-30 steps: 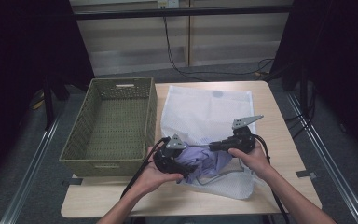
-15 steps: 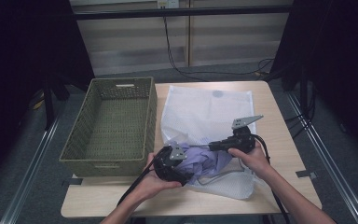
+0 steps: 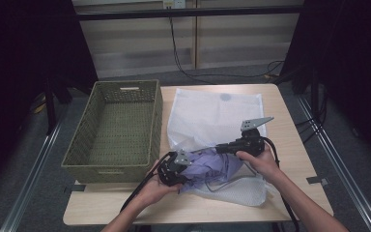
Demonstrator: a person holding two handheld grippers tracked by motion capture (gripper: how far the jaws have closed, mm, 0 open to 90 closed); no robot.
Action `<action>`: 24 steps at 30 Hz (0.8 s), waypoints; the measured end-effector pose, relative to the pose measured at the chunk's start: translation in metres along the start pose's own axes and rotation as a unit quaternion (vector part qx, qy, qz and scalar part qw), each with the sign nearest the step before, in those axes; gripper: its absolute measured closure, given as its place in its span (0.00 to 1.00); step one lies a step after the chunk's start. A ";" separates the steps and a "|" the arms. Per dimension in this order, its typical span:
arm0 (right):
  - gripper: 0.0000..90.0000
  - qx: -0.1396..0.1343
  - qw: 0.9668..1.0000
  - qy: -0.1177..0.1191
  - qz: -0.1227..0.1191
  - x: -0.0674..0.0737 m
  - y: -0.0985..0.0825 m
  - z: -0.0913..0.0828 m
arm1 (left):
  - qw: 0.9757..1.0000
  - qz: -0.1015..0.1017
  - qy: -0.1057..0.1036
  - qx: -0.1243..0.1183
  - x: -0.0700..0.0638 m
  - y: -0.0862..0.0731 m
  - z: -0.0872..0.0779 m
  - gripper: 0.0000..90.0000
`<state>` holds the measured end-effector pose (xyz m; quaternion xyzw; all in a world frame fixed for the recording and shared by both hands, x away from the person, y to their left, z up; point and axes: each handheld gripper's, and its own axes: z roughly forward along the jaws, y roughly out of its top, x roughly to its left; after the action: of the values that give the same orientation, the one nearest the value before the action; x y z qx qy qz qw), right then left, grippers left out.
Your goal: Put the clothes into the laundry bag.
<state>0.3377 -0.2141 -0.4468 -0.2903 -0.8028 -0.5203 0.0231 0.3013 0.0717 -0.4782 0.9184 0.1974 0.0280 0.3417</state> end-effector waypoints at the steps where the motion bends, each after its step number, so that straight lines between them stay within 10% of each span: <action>1: 0.98 -0.004 1.000 0.001 -0.002 0.001 0.002 0.000 | 1.000 0.001 -0.010 -0.006 0.001 0.003 -0.003 0.90; 17: 0.98 -0.032 0.999 0.019 -0.002 0.020 0.021 -0.005 | 0.989 -0.013 -0.071 -0.128 -0.011 0.065 -0.029 0.93; 24: 0.98 -0.048 0.999 0.014 0.014 0.014 0.022 -0.015 | 0.989 -0.006 -0.073 -0.128 -0.012 0.081 -0.017 0.93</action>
<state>0.3331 -0.2145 -0.4170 -0.2952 -0.7723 -0.5619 0.0272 0.3150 0.0221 -0.4129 0.8654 0.1724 -0.0161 0.4702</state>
